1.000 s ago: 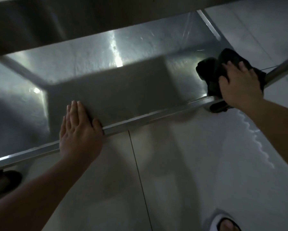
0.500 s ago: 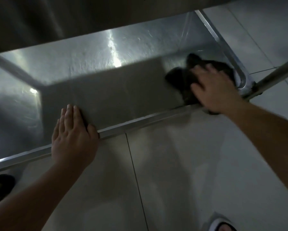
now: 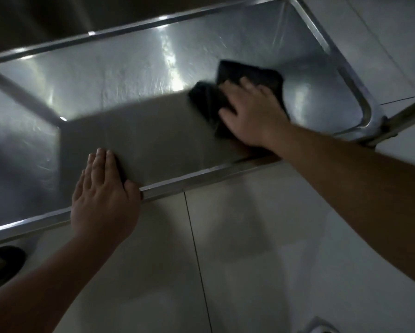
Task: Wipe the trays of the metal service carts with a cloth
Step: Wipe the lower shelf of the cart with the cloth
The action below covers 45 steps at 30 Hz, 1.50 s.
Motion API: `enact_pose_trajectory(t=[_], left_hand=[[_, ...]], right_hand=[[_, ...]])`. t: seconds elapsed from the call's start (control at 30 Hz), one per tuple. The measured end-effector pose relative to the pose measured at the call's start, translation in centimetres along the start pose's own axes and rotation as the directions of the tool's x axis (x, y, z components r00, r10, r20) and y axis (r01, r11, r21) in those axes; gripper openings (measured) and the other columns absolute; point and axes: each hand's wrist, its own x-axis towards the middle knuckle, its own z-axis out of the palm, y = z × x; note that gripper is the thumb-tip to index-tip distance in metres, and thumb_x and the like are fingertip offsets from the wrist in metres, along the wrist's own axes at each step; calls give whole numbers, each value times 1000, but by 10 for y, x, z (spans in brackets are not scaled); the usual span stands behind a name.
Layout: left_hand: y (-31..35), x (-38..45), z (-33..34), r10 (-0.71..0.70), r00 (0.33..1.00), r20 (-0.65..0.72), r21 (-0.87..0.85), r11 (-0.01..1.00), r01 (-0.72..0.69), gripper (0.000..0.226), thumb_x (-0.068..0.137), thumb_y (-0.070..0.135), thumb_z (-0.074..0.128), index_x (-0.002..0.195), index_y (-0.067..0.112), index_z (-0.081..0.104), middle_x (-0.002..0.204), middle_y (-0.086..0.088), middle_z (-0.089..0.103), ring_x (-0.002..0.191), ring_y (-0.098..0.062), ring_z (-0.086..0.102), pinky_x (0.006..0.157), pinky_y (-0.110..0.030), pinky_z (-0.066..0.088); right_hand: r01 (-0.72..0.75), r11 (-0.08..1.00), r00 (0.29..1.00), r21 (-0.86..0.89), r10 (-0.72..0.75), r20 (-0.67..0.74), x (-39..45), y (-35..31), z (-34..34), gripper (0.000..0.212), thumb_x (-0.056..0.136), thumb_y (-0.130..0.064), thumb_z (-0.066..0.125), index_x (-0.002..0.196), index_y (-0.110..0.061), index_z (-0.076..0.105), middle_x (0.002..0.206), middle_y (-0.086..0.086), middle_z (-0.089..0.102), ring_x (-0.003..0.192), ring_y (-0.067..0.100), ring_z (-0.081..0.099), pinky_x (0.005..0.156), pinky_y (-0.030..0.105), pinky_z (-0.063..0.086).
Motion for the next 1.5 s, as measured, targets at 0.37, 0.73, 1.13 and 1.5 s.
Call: enact_pose_trajectory(t=[0.37,0.73,1.13,1.5], left_hand=[[-4,-3,3,39,999,-37,-1,999,-39,77,96,38,32,163,0,31,172,-20,25,161,-30,18,131,-44,14],[-1,3,4,19,1000,-7,22,1000,-19,81,93,42,24,165,3,27,174,-15,20,163,-26,13,132,-41,10],[-5,1,5,12,1000,26,-16,1000,-11,80,96,43,26,167,6,23,176,-12,17,163,-23,8,132,-40,7],[4,-3,1,-5,999,48,-37,999,6,80,97,42,19,169,7,11,177,-10,5,164,-21,-3,132,-36,-3]], right_hand=[[-389,921,919,4,389,-64,-80,138,-23,85,91,-65,21,164,-21,31,173,2,25,160,29,16,128,54,14],[-269,963,963,17,269,-26,58,-15,-9,72,104,-57,23,167,-23,20,176,-3,12,162,24,6,129,53,5],[143,990,989,-17,-142,36,-62,38,3,78,91,-67,27,161,-33,35,169,-3,34,158,26,25,126,48,15],[-497,867,861,23,497,-110,-92,7,18,81,97,-60,21,163,-14,30,172,10,26,158,33,22,124,57,18]])
